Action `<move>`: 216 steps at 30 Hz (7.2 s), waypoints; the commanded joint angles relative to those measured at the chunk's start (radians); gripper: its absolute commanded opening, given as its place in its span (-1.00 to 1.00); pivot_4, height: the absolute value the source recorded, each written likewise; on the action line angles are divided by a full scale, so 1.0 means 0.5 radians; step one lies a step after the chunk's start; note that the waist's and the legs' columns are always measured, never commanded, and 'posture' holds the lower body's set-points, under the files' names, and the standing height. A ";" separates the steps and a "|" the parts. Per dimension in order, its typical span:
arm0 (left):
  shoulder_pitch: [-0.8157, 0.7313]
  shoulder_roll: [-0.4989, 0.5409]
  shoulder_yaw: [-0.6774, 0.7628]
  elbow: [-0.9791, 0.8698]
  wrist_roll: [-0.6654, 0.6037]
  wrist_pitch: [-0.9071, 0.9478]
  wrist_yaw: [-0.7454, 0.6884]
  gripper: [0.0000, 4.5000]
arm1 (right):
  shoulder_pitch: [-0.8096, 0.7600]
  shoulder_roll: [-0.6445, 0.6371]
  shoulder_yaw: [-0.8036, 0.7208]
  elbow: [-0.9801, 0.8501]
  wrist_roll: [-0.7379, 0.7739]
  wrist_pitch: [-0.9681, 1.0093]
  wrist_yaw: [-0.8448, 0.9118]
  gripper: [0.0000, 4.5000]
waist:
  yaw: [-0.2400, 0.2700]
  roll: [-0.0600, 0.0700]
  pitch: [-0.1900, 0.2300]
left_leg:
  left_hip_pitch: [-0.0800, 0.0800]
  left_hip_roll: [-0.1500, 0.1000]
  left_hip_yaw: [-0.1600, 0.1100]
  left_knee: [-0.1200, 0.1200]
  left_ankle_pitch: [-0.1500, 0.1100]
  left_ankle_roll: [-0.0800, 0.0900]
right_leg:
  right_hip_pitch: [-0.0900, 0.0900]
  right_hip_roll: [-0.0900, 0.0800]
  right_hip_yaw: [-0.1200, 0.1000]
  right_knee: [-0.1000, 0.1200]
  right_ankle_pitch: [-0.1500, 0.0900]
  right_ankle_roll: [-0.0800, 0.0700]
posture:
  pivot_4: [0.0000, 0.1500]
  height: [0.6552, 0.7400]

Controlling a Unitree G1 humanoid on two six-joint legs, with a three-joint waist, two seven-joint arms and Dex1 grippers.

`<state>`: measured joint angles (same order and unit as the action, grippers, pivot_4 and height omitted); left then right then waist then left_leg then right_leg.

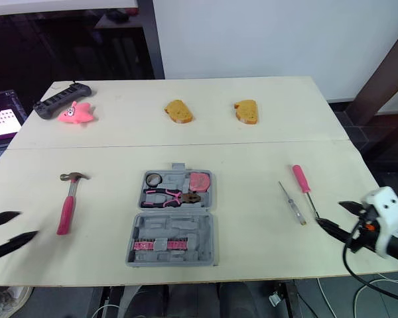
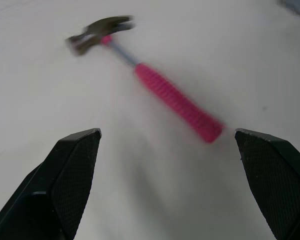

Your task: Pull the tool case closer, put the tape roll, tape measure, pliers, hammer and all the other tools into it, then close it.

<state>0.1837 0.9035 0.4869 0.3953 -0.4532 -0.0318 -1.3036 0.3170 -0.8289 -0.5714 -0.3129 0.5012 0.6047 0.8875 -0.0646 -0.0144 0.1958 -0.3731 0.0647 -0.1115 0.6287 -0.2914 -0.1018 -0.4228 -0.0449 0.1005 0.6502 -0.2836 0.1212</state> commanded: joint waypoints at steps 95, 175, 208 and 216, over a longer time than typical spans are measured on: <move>-0.250 -0.173 -0.645 -1.391 -0.168 0.474 0.127 1.00 | -1.851 -0.751 2.346 -0.167 -1.198 -1.100 1.059 0.98 | -0.013 0.015 0.005 | -0.003 -0.001 0.003 0.008 -0.003 0.006 | 0.002 -0.006 -0.004 -0.002 0.001 0.012 | 1.00 1.00; -0.268 -0.218 -0.695 -1.434 -0.222 0.553 0.141 1.00 | -1.140 1.221 0.996 -0.324 -1.073 2.020 -0.832 -0.14 | 0.037 -0.006 0.000 | 0.029 0.000 -0.004 0.003 0.000 0.001 | 0.031 0.001 -0.004 -0.001 -0.001 -0.001 | 1.00 1.00; -0.405 -0.163 -0.653 -1.322 -0.264 0.607 0.068 1.00 | -0.235 1.122 1.215 -0.457 -0.828 0.421 -1.246 0.96 | 0.038 -0.003 0.002 | 0.025 0.000 -0.002 0.001 0.000 0.001 | 0.027 0.000 -0.002 -0.003 -0.005 -0.002 | 1.00 1.00; -0.390 -0.156 -0.636 -1.336 -0.267 0.611 0.076 1.00 | -0.131 1.119 1.261 -0.449 -0.812 0.428 -1.241 0.96 | 0.040 -0.004 0.002 | 0.025 0.000 -0.002 0.001 0.000 0.001 | 0.028 0.000 -0.002 -0.003 -0.005 -0.002 | 1.00 1.00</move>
<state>-0.0116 0.8115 0.1409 -0.2550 -0.5788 0.2769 -1.2638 0.2272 -0.2669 0.0491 -0.5449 0.0838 0.8005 0.2632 -0.0447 -0.0163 0.1967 -0.3604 0.0649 -0.1125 0.6291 -0.2915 -0.1014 -0.4088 -0.0450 0.0993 0.6484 -0.2860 0.1201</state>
